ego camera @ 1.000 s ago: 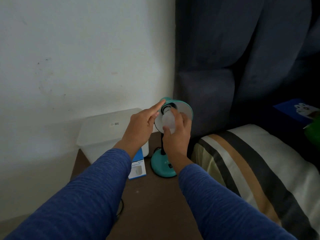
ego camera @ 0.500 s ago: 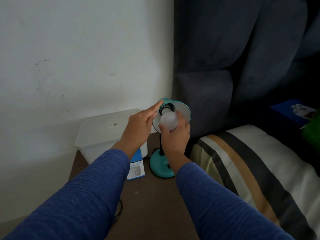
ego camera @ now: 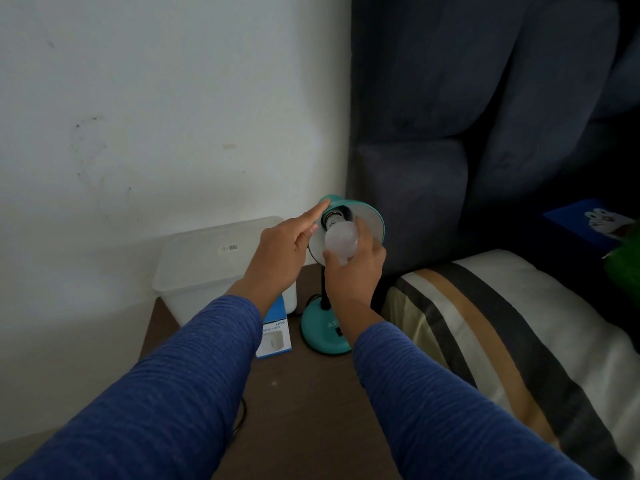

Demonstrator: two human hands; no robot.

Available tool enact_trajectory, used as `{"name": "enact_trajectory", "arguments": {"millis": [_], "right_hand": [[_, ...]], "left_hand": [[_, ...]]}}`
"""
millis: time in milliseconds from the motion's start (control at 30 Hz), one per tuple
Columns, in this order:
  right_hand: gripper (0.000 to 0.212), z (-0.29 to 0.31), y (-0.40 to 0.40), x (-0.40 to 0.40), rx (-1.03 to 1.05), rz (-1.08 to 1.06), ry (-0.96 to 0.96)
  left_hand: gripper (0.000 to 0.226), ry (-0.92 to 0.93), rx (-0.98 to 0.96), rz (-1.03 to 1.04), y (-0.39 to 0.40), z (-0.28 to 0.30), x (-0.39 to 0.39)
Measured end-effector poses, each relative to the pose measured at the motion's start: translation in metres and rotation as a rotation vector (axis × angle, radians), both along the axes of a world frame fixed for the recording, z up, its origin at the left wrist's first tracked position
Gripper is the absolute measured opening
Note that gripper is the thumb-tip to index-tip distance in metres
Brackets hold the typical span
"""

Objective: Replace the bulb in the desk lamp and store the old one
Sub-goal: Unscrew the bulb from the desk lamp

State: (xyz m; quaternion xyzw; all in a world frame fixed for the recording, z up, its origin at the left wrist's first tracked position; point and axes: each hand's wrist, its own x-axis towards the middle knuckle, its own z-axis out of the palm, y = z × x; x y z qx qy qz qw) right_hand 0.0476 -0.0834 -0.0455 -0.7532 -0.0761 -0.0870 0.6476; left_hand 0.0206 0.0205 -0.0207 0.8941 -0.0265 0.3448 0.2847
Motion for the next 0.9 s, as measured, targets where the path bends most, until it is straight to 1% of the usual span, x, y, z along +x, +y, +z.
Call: {"name": "enact_trajectory", "arguments": {"millis": [100, 167, 233, 300, 367, 433, 500, 533, 667, 733, 800, 900], "right_hand": [[0.083, 0.0002, 0.0001, -0.0011, 0.024, -0.014, 0.039], [0.076, 0.0001, 0.0001, -0.0003, 0.027, -0.039, 0.051], [0.069, -0.0005, -0.0006, -0.0026, 0.006, -0.031, 0.002], [0.073, -0.0017, -0.001, -0.0038, 0.001, -0.014, -0.028], [0.078, -0.0001, -0.0017, -0.0028, 0.009, -0.014, 0.017], [0.075, 0.0001, -0.002, -0.0003, 0.003, -0.028, 0.051], [0.069, -0.0006, -0.0026, -0.0008, -0.019, -0.032, 0.02], [0.07, -0.0009, -0.0026, -0.0017, -0.02, -0.025, 0.008], [0.081, -0.0005, -0.0022, -0.0011, -0.008, -0.024, 0.041], [0.075, 0.0002, -0.0022, -0.0002, -0.006, -0.037, 0.048], [0.069, 0.0, -0.0029, -0.0015, -0.018, -0.028, 0.012], [0.073, 0.0008, -0.0038, -0.0035, -0.005, 0.022, -0.028]], "left_hand": [[0.043, 0.017, -0.014, 0.006, 0.0006, -0.0002, 0.0014], [0.043, 0.013, -0.018, 0.005, 0.0004, -0.0002, 0.0015], [0.044, 0.004, -0.009, 0.007, 0.0016, -0.0009, 0.0013], [0.044, 0.007, -0.002, 0.01, 0.0022, -0.0009, 0.0012], [0.044, 0.011, 0.004, 0.008, 0.0007, 0.0, 0.0003], [0.043, 0.012, 0.005, 0.015, -0.0005, 0.0008, -0.0007], [0.042, 0.008, 0.002, 0.026, 0.0, 0.0011, -0.001], [0.042, 0.008, 0.005, 0.027, 0.0001, 0.0014, -0.0012], [0.042, 0.014, 0.004, 0.02, -0.0021, 0.0023, -0.0019], [0.042, 0.014, -0.002, 0.022, -0.002, 0.0021, -0.0018], [0.043, 0.009, -0.006, 0.023, -0.0011, 0.0013, -0.0019], [0.044, 0.012, -0.006, 0.017, -0.0018, 0.0017, -0.0025]]}}
